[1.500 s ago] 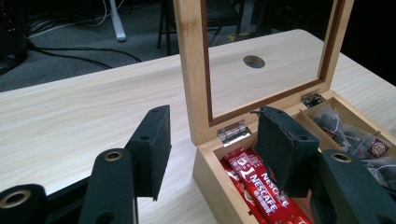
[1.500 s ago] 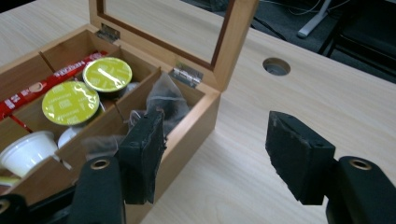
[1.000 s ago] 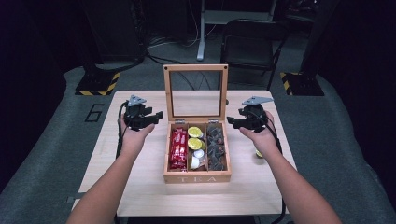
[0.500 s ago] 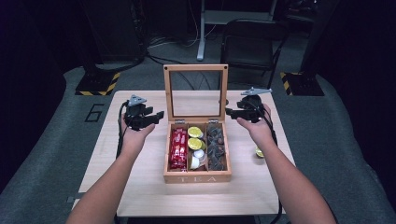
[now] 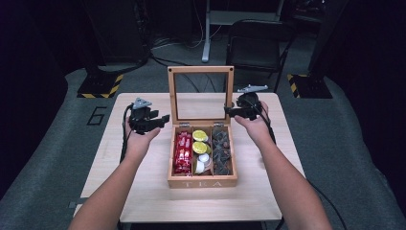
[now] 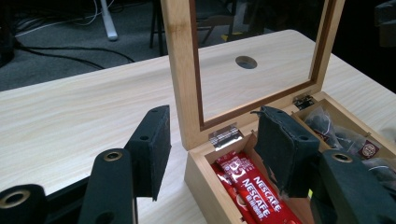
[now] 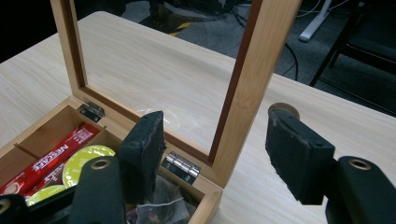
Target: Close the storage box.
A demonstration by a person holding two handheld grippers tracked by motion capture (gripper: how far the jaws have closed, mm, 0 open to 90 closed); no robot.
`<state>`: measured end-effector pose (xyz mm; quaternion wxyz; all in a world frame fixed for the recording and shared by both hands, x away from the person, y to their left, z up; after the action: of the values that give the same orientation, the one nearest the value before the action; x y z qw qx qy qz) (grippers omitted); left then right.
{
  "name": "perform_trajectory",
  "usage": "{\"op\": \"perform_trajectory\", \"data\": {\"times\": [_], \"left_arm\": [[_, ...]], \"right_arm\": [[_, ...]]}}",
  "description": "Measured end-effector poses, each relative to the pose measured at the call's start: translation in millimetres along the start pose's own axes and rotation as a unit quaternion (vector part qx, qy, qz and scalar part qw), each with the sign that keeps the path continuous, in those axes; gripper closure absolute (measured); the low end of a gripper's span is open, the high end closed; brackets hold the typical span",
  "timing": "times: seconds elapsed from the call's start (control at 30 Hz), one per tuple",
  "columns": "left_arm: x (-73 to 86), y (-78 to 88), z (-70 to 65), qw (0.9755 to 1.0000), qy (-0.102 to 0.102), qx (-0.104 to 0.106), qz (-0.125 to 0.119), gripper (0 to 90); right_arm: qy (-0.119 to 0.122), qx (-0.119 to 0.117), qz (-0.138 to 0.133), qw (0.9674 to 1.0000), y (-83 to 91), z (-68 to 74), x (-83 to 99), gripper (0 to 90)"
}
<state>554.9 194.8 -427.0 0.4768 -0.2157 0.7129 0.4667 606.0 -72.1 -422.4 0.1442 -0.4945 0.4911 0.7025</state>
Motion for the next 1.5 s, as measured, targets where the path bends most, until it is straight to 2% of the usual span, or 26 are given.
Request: {"op": "perform_trajectory", "data": {"times": [0.17, 0.3, 0.5, 0.57, 0.67, 0.7, 0.87, 1.23, 1.33, 1.5], "left_arm": [[0.5, -0.4, -0.3, 1.0000, 0.002, 0.003, 0.000, 45.0], [1.2, 0.7, -0.3, 1.0000, 0.002, 0.005, -0.002, 45.0], [3.2, 1.3, 3.8, 1.0000, 0.001, 0.001, 0.000, 45.0], [3.1, 1.6, 4.3, 1.0000, 0.002, 0.000, 0.000, 45.0], [2.7, 2.3, 5.5, 1.0000, 0.003, 0.000, 0.001, 45.0], [2.8, 2.5, 5.9, 1.0000, 0.004, -0.001, 0.001, 45.0], [3.6, 1.8, 4.9, 1.0000, 0.005, 0.004, 0.004, 45.0], [4.2, 1.9, 3.4, 1.0000, 0.005, 0.007, 0.003, 44.9], [5.0, 4.5, 3.7, 1.0000, 0.004, 0.008, 0.003, 44.8], [5.9, 7.1, 4.4, 1.0000, 0.006, 0.006, -0.001, 44.8]], "right_arm": [[0.001, 0.007, 0.000, 1.0000, -3.8, -6.1, -4.0, 36.5], [-0.013, 0.014, 0.001, 0.9998, -5.0, -14.5, -3.8, 35.9], [-0.014, 0.016, 0.004, 0.9998, -5.5, -22.3, -0.9, 35.8], [-0.020, 0.017, 0.003, 0.9996, -5.6, -22.3, -1.6, 35.8], [-0.013, 0.017, 0.008, 0.9997, -5.8, -23.1, -2.7, 35.8], [-0.018, 0.018, 0.008, 0.9997, -5.5, -21.9, -4.4, 35.8], [-0.007, 0.012, 0.001, 0.9999, -5.3, -18.9, -12.5, 35.7], [-0.004, 0.007, 0.006, 1.0000, -19.2, -15.7, -13.5, 34.9], [-0.012, 0.001, 0.008, 0.9999, -25.6, -13.3, -13.8, 34.9], [-0.012, -0.001, 0.003, 0.9999, -31.1, -14.4, -13.4, 35.1]]}}
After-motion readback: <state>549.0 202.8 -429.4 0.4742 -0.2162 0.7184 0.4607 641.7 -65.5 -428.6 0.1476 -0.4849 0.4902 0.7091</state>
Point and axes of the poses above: each handheld gripper's, and its own axes: y roughly backward along the jaws, x roughly out of its underside, z roughly to its left, the point moved 10 cm from there along -y, roughly forward along the jaws, and after that the axes turned 2 degrees about -z, right-handed, at the moved point
